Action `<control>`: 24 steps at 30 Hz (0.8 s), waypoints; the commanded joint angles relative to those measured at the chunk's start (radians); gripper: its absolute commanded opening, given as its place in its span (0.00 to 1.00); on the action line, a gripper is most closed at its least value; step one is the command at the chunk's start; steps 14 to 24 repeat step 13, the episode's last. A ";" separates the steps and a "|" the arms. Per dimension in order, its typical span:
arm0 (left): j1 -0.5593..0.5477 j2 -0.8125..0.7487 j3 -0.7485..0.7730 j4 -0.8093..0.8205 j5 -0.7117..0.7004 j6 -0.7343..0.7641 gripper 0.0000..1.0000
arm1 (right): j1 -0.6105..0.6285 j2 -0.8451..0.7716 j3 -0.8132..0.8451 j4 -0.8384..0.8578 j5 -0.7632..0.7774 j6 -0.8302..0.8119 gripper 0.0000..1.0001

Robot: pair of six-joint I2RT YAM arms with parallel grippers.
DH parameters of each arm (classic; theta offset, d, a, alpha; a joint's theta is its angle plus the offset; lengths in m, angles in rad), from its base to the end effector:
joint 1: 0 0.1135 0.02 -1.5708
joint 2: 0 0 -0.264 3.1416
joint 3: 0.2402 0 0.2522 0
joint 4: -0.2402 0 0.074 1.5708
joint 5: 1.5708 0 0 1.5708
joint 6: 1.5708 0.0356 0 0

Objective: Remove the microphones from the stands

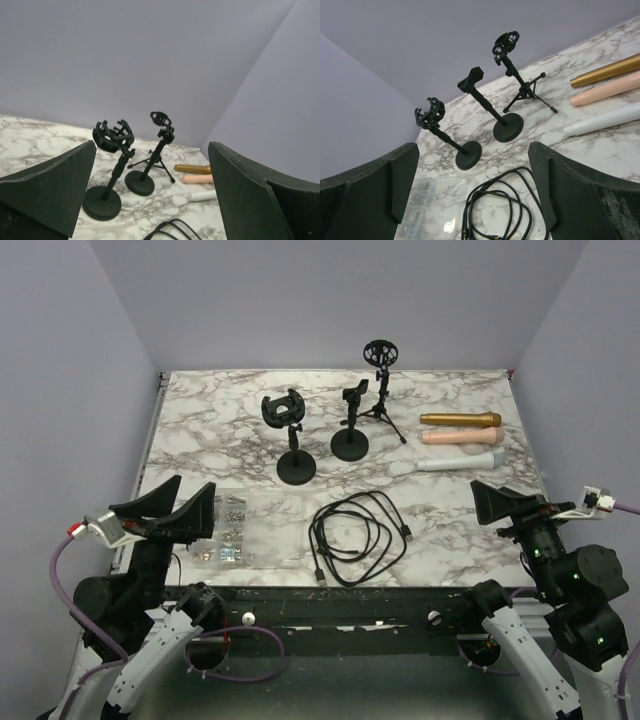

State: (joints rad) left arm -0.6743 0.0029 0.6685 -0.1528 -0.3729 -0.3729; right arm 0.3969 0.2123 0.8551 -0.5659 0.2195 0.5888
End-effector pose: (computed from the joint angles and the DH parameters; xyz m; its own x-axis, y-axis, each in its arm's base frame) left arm 0.0120 0.0070 0.3653 0.2354 -0.6225 -0.7464 0.4502 0.7505 -0.4839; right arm 0.0311 0.0046 0.3723 -0.0394 0.5712 -0.8199 -0.1866 0.8019 0.5676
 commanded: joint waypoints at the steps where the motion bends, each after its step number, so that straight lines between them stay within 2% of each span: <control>1: 0.002 -0.179 -0.024 -0.112 0.048 -0.021 0.99 | -0.004 -0.067 0.017 -0.081 0.048 0.074 1.00; 9: 0.002 -0.264 -0.019 -0.172 0.034 -0.044 0.99 | -0.004 -0.116 0.050 -0.188 0.142 0.173 1.00; 13: 0.002 -0.261 -0.023 -0.166 0.038 -0.048 0.99 | -0.004 -0.068 0.062 -0.181 0.124 0.130 1.00; 24: 0.002 -0.261 -0.023 -0.166 0.038 -0.048 0.99 | -0.004 -0.068 0.062 -0.181 0.124 0.130 1.00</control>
